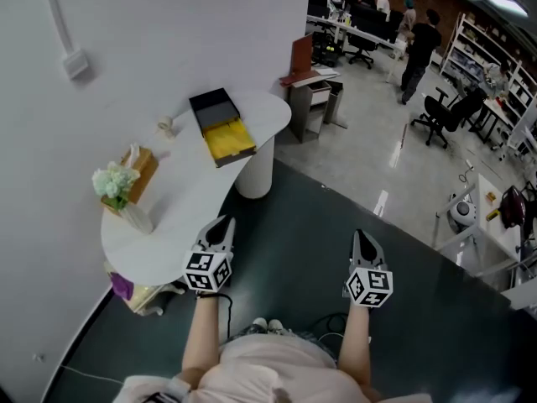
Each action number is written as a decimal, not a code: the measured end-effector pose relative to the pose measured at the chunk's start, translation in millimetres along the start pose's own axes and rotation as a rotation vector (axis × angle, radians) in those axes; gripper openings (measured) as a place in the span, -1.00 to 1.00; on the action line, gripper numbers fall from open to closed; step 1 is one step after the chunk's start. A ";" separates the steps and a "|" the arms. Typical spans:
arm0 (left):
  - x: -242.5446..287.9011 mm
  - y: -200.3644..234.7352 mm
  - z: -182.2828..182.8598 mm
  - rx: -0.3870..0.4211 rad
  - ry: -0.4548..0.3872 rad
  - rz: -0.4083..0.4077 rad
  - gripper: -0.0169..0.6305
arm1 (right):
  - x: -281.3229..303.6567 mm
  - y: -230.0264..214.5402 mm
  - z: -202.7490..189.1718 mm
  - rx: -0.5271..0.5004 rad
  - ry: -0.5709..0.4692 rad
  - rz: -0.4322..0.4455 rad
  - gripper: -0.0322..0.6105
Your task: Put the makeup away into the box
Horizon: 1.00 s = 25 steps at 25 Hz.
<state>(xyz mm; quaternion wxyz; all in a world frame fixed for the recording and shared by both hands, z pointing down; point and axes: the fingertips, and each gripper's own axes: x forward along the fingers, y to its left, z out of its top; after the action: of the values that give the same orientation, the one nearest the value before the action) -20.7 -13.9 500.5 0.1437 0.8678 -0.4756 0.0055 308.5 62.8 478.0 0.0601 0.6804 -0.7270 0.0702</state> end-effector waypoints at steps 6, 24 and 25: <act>-9.4 -4.6 5.1 0.012 -0.009 -0.080 -0.21 | 2.7 5.2 -4.0 0.008 0.012 0.016 -0.85; -12.4 27.6 8.6 -0.023 -0.076 -0.010 0.27 | 18.6 29.5 -13.5 0.014 0.030 0.031 -0.85; -11.2 28.2 8.2 -0.022 -0.075 -0.012 0.27 | 19.7 30.1 -14.2 0.016 0.029 0.031 -0.85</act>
<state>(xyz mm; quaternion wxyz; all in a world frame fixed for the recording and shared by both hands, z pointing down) -51.3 -21.1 497.9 0.1352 0.8687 -0.4754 -0.0332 277.1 48.0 495.0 0.0640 0.6686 -0.7358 0.0870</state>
